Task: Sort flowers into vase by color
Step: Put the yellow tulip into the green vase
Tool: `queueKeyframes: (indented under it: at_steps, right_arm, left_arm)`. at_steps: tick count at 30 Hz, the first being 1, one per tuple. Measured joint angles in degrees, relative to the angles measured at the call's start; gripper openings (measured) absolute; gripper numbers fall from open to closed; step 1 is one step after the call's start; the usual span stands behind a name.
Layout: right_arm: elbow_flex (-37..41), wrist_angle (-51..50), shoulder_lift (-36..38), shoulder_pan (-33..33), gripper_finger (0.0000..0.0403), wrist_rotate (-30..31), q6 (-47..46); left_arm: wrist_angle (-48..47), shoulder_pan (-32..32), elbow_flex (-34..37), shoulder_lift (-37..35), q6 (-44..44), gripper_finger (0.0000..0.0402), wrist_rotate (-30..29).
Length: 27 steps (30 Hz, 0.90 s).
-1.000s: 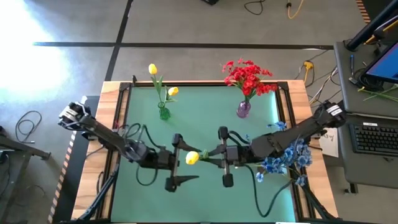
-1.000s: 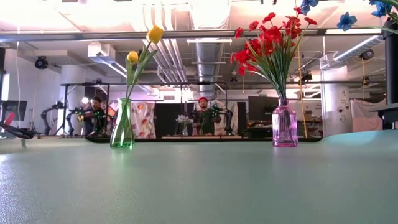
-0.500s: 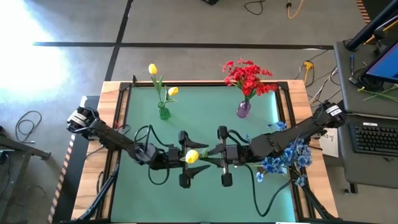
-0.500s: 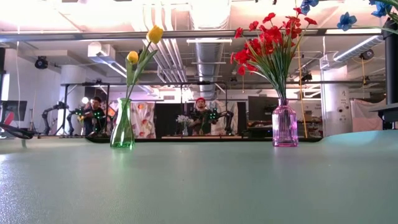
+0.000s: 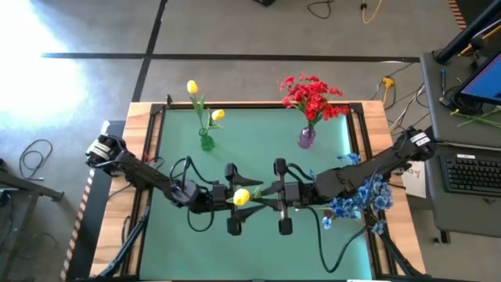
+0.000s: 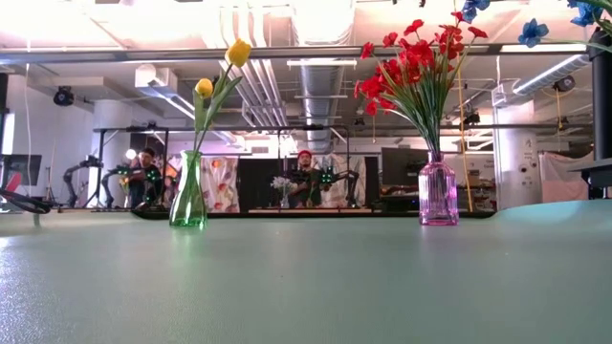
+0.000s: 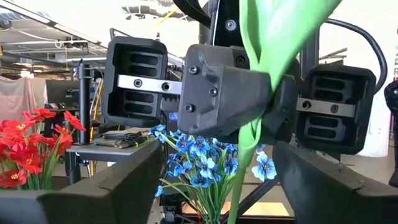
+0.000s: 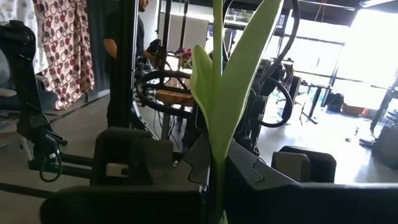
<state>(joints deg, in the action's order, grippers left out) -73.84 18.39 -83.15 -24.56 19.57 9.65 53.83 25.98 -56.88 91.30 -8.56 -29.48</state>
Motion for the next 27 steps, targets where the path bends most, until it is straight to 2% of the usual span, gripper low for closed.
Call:
queueKeyframes:
  at_steps: [4, 13, 16, 22, 27]
  right_arm:
    - [0.0, 0.1, 0.0, 0.0, 0.0012, 0.0, 0.0]
    - [0.0, 0.2, 0.0, 0.0, 0.0012, 0.1, 0.0]
    - [0.0, 0.2, 0.0, 0.1, 0.0012, 0.3, 0.0]
    - [0.0, 0.2, 0.0, 0.1, 0.002, 0.4, -1.0]
    - [0.0, 0.0, 0.4, 0.0, 0.006, 0.1, -1.8]
  left_arm:
    - [-0.4, 0.0, 0.0, 0.0, -0.4, 0.0234, 0.0]
    - [-0.8, 0.0, 0.0, 0.0, -0.9, 0.006, 0.0]
    - [-0.8, 0.1, 0.0, 0.0, -1.2, 0.0013, 0.0]
    - [-0.8, 0.1, 0.0, 0.0, -1.2, 0.0005, -1.3]
    - [-1.0, 0.1, 0.0, -0.2, -1.3, 0.0001, -2.2]
